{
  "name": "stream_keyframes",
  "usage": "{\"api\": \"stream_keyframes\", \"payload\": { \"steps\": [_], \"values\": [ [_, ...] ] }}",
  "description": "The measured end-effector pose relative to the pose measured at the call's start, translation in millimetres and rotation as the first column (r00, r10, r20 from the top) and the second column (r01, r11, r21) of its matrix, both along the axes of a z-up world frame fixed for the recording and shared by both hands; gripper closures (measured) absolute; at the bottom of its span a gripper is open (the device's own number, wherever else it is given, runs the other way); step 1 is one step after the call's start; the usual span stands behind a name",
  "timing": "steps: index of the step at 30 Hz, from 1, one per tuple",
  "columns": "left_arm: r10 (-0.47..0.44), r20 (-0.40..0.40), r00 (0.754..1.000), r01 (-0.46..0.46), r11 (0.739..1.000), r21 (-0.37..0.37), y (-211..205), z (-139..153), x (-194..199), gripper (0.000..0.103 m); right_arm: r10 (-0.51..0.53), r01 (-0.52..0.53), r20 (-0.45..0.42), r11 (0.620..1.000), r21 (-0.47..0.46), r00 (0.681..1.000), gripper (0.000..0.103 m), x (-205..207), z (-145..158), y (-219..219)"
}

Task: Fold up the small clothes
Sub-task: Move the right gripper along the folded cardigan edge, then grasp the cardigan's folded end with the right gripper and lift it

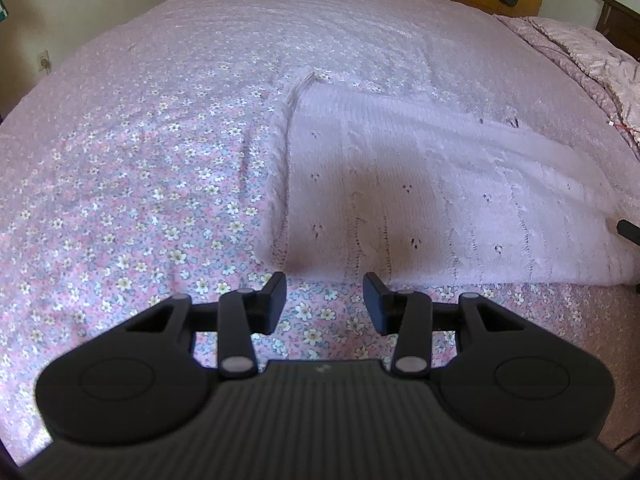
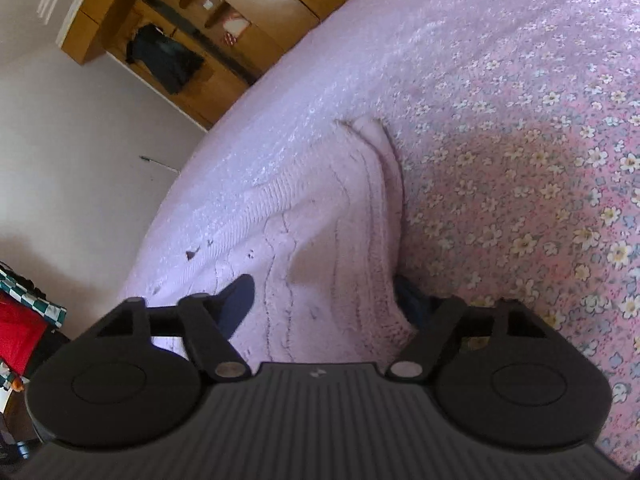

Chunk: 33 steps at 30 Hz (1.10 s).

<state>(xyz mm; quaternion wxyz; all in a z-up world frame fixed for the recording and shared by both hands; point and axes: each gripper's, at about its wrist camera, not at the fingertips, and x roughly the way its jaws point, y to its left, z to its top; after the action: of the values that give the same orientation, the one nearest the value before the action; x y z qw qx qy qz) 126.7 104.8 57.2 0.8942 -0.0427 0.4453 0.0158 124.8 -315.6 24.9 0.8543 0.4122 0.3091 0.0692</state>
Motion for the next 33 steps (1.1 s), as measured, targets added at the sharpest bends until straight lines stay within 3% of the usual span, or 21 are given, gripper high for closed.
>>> {"api": "stream_keyframes", "payload": {
  "steps": [3,8,13,16,17,18,21,28,33],
  "values": [
    [0.003,-0.004,1.0,-0.003,1.0,-0.002,0,-1,0,0.059,-0.055,0.054,0.003,0.995,0.078,0.999,0.044,-2,-9,-9],
    [-0.013,-0.004,1.0,0.013,1.0,0.006,-4,-4,-2,0.059,-0.079,0.066,0.05,0.975,0.214,0.996,0.046,1,-19,-16],
    [-0.028,-0.012,1.0,0.028,0.999,0.023,-7,-7,-2,0.059,-0.083,0.076,0.031,0.983,0.167,0.996,0.046,19,-18,-7],
    [-0.026,-0.01,1.0,0.026,0.999,0.019,-6,-6,-2,0.059,-0.099,0.093,0.018,0.974,0.208,0.995,0.046,28,-19,-8],
    [-0.025,-0.009,1.0,0.026,1.0,0.017,-5,-6,-3,0.059,-0.105,0.099,0.015,0.971,0.215,0.994,0.052,30,-19,-9],
    [-0.024,-0.011,1.0,0.024,1.0,0.012,-4,-6,-3,0.059,-0.112,0.108,0.008,0.971,0.212,0.994,0.064,31,-20,-10],
    [-0.022,-0.017,1.0,0.022,1.0,-0.003,-2,-6,-5,0.059,-0.125,0.121,0.008,0.974,0.19,0.992,0.073,37,-17,-10],
    [-0.042,0.001,0.999,0.042,0.998,0.056,6,7,-3,0.059,-0.064,0.052,0.116,0.994,0.101,0.991,0.076,44,23,14],
    [-0.036,-0.005,0.999,0.037,0.997,0.07,16,19,4,0.059,-0.003,-0.025,0.137,0.98,0.196,0.991,0.076,60,52,36]
  ]
}}
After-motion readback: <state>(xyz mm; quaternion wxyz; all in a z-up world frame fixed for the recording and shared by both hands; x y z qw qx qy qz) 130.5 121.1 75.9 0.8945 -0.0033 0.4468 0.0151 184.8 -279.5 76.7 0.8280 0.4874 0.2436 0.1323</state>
